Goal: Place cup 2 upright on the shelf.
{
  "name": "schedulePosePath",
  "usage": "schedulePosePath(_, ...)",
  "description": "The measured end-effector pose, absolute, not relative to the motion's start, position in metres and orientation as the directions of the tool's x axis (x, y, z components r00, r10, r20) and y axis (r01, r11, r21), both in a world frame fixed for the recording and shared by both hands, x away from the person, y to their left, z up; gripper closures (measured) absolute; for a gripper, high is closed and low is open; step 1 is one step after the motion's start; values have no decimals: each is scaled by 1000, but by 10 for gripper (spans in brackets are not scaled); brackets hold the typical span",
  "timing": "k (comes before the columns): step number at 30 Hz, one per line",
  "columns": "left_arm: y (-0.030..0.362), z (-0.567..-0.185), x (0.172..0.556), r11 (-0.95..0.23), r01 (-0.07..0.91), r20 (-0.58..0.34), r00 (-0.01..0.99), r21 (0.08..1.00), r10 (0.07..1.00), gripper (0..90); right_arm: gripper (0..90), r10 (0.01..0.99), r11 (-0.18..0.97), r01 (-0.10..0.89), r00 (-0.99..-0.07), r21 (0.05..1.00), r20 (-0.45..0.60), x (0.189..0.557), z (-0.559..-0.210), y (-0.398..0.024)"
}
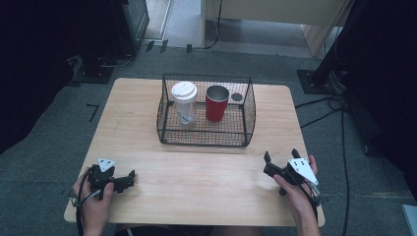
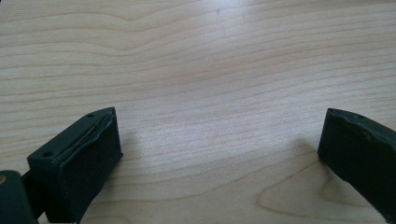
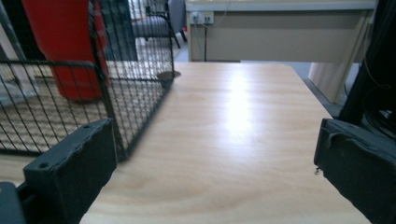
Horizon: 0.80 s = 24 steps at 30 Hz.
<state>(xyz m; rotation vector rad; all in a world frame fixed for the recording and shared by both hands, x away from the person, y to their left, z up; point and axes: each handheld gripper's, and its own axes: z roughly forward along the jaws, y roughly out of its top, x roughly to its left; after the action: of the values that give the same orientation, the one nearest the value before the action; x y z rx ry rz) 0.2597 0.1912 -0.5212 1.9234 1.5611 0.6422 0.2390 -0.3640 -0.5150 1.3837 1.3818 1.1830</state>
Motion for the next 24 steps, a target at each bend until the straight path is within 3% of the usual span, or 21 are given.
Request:
schedulePosePath(11,191,-521,260,-153,703,11,202,694,979,0,0,999,-39,262,-6,964,42,221,-522,-384)
schedulePosePath(16,191,-521,260,-153,704,11,202,694,979,0,0,999,29,389,-26,921,-20,214,-522,-397)
schedulePosePath(24,191,-521,260,-152,704,11,202,694,979,0,23,999,18,587,-38,809,6,208,-525,-412)
